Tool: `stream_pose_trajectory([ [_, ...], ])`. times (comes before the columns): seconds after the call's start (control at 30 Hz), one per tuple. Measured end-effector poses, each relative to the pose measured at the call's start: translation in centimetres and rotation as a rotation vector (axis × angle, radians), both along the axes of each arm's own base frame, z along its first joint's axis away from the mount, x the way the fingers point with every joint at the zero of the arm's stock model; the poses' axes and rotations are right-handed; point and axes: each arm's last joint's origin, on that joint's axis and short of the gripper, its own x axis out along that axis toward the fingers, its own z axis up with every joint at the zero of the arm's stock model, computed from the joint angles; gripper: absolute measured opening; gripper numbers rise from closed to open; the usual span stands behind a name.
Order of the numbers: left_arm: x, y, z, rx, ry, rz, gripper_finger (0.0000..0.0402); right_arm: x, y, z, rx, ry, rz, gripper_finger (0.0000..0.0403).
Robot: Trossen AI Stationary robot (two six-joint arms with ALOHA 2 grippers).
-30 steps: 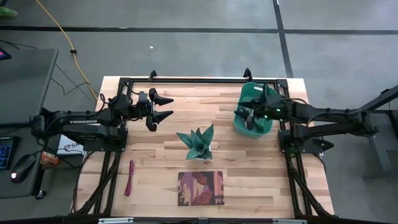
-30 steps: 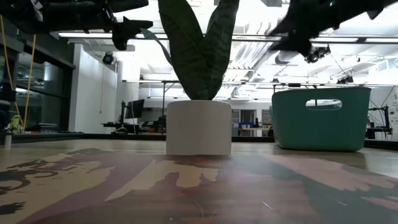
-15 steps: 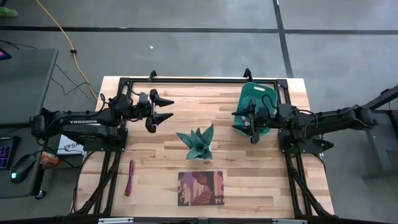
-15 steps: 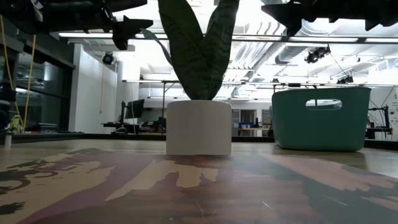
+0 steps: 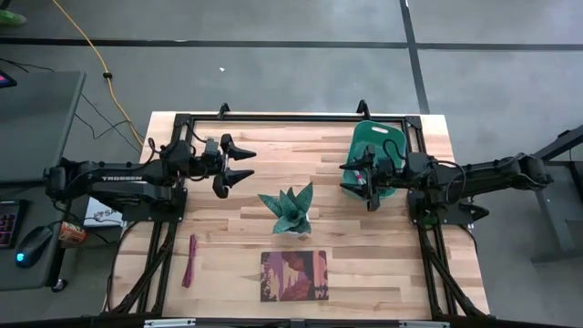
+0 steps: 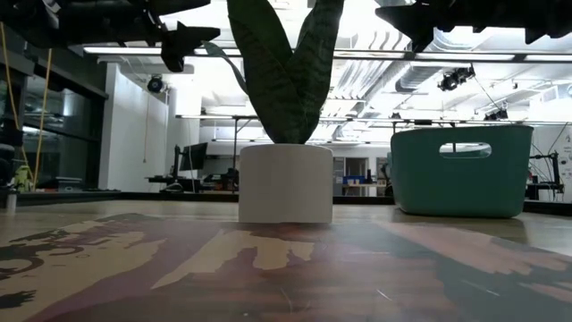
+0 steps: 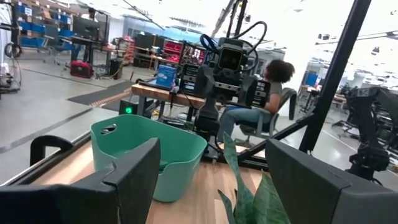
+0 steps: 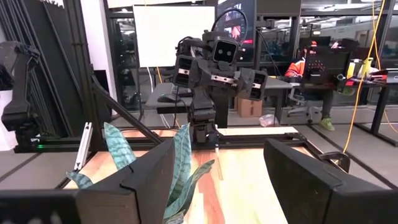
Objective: Pick and place USB-C Cables
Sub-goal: Put the pink patterned charger cable into the green container
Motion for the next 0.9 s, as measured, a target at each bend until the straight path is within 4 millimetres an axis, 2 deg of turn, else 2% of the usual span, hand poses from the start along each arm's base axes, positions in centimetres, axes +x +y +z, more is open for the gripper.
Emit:
stream_pose_trajectory([
  [0.4, 0.0, 0.0, 0.0, -0.007, -0.002, 0.001, 0.0271, 0.0, 0.0, 0.0, 0.001, 0.0, 0.0, 0.0238],
  [0.5, 0.0, -0.1, 0.0, -0.069, -0.011, -0.012, 0.0271, 0.0, 0.0, 0.0, 0.001, 0.0, 0.0, 0.0238],
  [0.7, 0.6, -1.9, -0.1, -0.222, 0.005, -0.091, 0.0271, 0.0, 0.0, 0.0, 0.001, 0.0, 0.0, 0.0238],
  [0.77, 1.0, -2.5, 0.1, -0.247, 0.05, -0.056, 0.0271, 0.0, 0.0, 0.0, 0.002, 0.0, 0.0, 0.0238],
  [0.9, 1.5, -3.6, 2.0, -0.263, 0.203, 0.078, 0.0271, 0.0, 0.0, 0.0, 0.024, 0.001, 0.002, 0.0238],
])
